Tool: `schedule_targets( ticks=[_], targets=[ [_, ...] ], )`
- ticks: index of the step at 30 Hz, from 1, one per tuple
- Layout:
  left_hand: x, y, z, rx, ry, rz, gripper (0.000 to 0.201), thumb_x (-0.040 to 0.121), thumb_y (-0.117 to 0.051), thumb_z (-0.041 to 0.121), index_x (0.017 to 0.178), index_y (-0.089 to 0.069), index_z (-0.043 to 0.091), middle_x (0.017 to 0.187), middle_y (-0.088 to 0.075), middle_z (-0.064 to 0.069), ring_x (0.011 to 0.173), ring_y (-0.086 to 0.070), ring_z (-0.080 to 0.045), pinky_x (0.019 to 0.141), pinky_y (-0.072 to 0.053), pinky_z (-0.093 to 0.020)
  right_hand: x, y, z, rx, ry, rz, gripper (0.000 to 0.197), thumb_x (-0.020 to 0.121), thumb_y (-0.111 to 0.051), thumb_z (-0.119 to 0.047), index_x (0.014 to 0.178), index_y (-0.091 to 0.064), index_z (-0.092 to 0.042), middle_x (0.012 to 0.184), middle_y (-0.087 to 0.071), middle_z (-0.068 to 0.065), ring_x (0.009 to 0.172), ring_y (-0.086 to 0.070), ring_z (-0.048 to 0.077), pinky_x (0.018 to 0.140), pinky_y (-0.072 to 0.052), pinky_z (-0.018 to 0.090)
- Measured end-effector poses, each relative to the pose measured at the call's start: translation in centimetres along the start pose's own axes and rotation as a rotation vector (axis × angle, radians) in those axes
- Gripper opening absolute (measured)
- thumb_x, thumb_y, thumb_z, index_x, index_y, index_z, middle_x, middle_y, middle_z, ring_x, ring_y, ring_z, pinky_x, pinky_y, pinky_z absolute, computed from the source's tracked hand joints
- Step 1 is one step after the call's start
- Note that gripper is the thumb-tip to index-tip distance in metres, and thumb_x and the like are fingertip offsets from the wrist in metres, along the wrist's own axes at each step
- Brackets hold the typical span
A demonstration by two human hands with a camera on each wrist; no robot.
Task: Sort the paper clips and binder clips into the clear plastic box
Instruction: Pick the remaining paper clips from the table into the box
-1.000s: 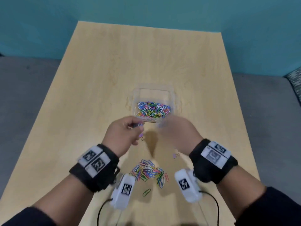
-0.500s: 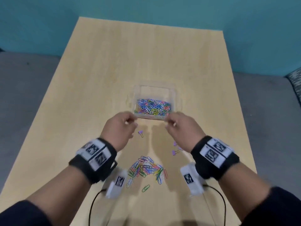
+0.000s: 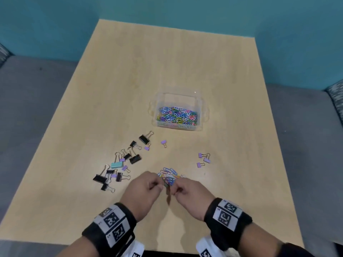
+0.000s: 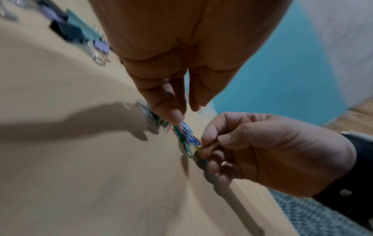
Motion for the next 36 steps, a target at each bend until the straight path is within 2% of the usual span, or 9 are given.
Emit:
schedule_targets(
  ticks=[3,6,11,14,18,23,28,32,36],
  targets=[
    [-0.8,1.5,-0.7,0.283,-0.033,0.126,0.02,0.079,-0.069,0.025,0.097,-0.061,0.031,0.099,-0.052,0.01,0.077,-0.058,-0.005,0.075,-0.046,-0.024,-0.9,1.1,1.5,-0.135,0.036,0.16,0.019,0.082,-0.053,-0.015,0.094,-0.058,-0.028,0.087,-0.052,-0.009,0.071,-0.053,0.012,0.068,-0.045,0.031],
    [-1.6,1.5,-2.3,0.37,0.012,0.087,0.065,0.073,-0.075,0.031,0.131,-0.047,0.027,0.111,-0.042,0.006,0.089,-0.053,-0.015,0.082,-0.044,-0.027,-2.2,1.3,2.8,-0.362,-0.008,0.212,0.044,0.083,-0.058,-0.029,0.124,-0.042,-0.033,0.111,-0.037,-0.007,0.079,-0.053,0.015,0.071,-0.046,0.03],
    [-0.5,-0.9,-2.1,0.555,-0.115,0.028,0.074,0.077,-0.069,0.028,0.141,-0.032,0.03,0.117,-0.035,0.005,0.106,-0.046,-0.02,0.091,-0.043,-0.03,-0.6,-0.8,1.5,-0.521,0.087,0.202,0.068,0.084,-0.062,-0.032,0.142,-0.025,-0.031,0.124,-0.033,-0.001,0.107,-0.043,0.022,0.085,-0.047,0.033],
    [1.5,-1.9,-1.0,0.557,-0.105,0.044,0.058,0.082,-0.063,0.021,0.135,-0.04,0.028,0.112,-0.037,0.003,0.1,-0.047,-0.02,0.085,-0.046,-0.033,1.6,-1.2,0.4,-0.546,0.109,0.24,0.056,0.089,-0.057,-0.025,0.139,-0.033,-0.027,0.12,-0.035,0.002,0.102,-0.044,0.024,0.082,-0.048,0.036],
    [3.1,-2.2,0.0,0.557,-0.105,0.043,0.03,0.086,-0.057,0.019,0.115,-0.053,0.025,0.102,-0.039,0.002,0.088,-0.051,-0.02,0.078,-0.049,-0.036,3.4,-0.8,-0.2,-0.545,0.123,0.236,0.033,0.087,-0.051,-0.011,0.118,-0.048,-0.021,0.11,-0.038,0.003,0.092,-0.047,0.024,0.075,-0.05,0.038],
    [3.7,-2.0,0.4,0.573,-0.125,0.052,0.015,0.088,-0.051,0.017,0.101,-0.058,0.018,0.1,-0.043,0.0,0.082,-0.054,-0.023,0.071,-0.048,-0.036,3.8,-0.3,-0.4,-0.591,0.132,0.205,0.023,0.083,-0.049,0.0,0.099,-0.049,-0.016,0.103,-0.039,0.004,0.076,-0.042,0.023,0.062,-0.045,0.037],
    [3.6,-2.0,0.5,0.523,-0.101,0.103,0.011,0.09,-0.055,0.02,0.095,-0.061,0.013,0.102,-0.047,0.0,0.075,-0.054,-0.023,0.066,-0.045,-0.031,3.6,0.2,-0.6,-0.558,0.124,0.186,0.016,0.089,-0.05,-0.003,0.093,-0.046,-0.018,0.097,-0.035,-0.001,0.07,-0.035,0.019,0.059,-0.033,0.032],
    [3.6,-1.6,0.4,0.426,-0.035,0.142,0.008,0.088,-0.061,0.023,0.087,-0.064,0.015,0.092,-0.049,0.002,0.07,-0.054,-0.018,0.061,-0.036,-0.026,3.5,0.7,-0.4,-0.45,0.051,0.217,0.003,0.093,-0.052,-0.016,0.091,-0.049,-0.017,0.094,-0.042,-0.003,0.069,-0.046,0.021,0.063,-0.044,0.036],
    [3.6,-1.0,0.1,0.347,0.034,0.153,0.005,0.083,-0.066,0.022,0.08,-0.066,0.018,0.084,-0.053,0.003,0.07,-0.056,-0.016,0.064,-0.046,-0.03,3.3,1.3,-0.5,-0.289,-0.002,0.208,0.005,0.092,-0.054,-0.019,0.087,-0.053,-0.021,0.091,-0.048,-0.003,0.075,-0.053,0.019,0.068,-0.045,0.033]
  ],
)
Point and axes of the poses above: each hand's wrist, its own x-axis towards the middle knuckle, its own y-axis out of the back of the hand, z = x × y, the point moved 1 cm from there along x, towards the middle knuckle
